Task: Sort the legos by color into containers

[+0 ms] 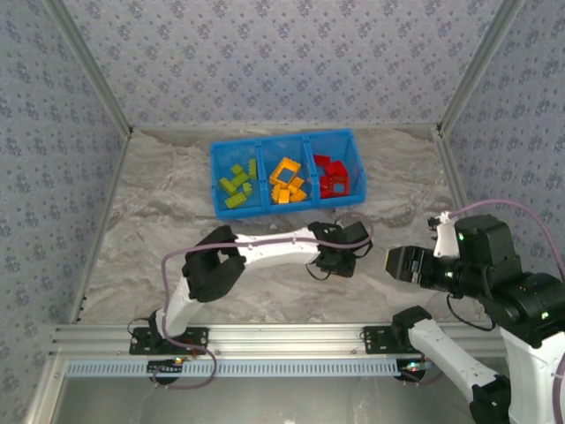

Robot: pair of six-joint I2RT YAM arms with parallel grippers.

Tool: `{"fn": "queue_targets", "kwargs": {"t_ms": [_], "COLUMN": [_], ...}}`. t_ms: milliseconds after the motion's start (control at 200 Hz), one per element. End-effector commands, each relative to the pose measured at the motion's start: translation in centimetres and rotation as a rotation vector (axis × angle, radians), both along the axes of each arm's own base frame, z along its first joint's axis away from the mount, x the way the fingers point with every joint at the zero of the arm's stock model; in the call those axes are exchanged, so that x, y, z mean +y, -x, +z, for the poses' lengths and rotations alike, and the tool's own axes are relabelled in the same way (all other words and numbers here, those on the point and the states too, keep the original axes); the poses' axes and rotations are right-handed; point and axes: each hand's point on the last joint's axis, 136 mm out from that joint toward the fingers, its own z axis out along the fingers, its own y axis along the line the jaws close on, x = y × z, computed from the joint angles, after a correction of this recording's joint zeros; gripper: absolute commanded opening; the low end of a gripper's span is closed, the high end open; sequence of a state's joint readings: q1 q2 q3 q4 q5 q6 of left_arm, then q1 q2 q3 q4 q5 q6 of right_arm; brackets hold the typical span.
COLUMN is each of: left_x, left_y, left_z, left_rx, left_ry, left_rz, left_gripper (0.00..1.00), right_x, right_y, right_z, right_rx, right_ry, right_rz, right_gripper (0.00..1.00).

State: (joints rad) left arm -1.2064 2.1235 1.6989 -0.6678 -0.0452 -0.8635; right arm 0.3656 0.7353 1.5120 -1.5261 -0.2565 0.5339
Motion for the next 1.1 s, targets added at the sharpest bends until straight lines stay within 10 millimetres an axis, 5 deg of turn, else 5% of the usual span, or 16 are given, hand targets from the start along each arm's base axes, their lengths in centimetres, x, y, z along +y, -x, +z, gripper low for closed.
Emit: {"fn": "queue_targets", "kwargs": {"t_ms": [0, 210, 470, 804, 1094], "left_x": [3.3, 9.1, 13.5, 12.3, 10.6], "left_y": [-3.4, -9.2, -17.5, -25.8, -27.4], "left_z": [6.5, 11.5, 12.8, 10.0, 6.4], "left_rx": [-0.111, -0.199, -0.260, -0.247, -0.174], "left_ry": [0.017, 0.013, 0.007, 0.037, 0.047], "left_rz": [0.065, 0.178, 0.252, 0.301, 0.283], "left_gripper": [0.26, 0.26, 0.27, 0.27, 0.29], "right_x": [2.1, 4.1, 7.4, 9.7, 10.1], "right_y": [-1.5, -5.7, -14.4, -20.7, -21.8], "right_z": [1.9, 3.0, 2.1, -1.6, -2.8], "right_rx": [-0.126, -0.293, -0.435, -0.520, -0.503], "right_ry": [-0.080, -0.090, 0.040, 0.105, 0.153], "right_rz": [0.096, 0.161, 0.145, 0.021, 0.009], "right_gripper": [0.69, 0.68, 0.68, 0.70, 0.71]}}
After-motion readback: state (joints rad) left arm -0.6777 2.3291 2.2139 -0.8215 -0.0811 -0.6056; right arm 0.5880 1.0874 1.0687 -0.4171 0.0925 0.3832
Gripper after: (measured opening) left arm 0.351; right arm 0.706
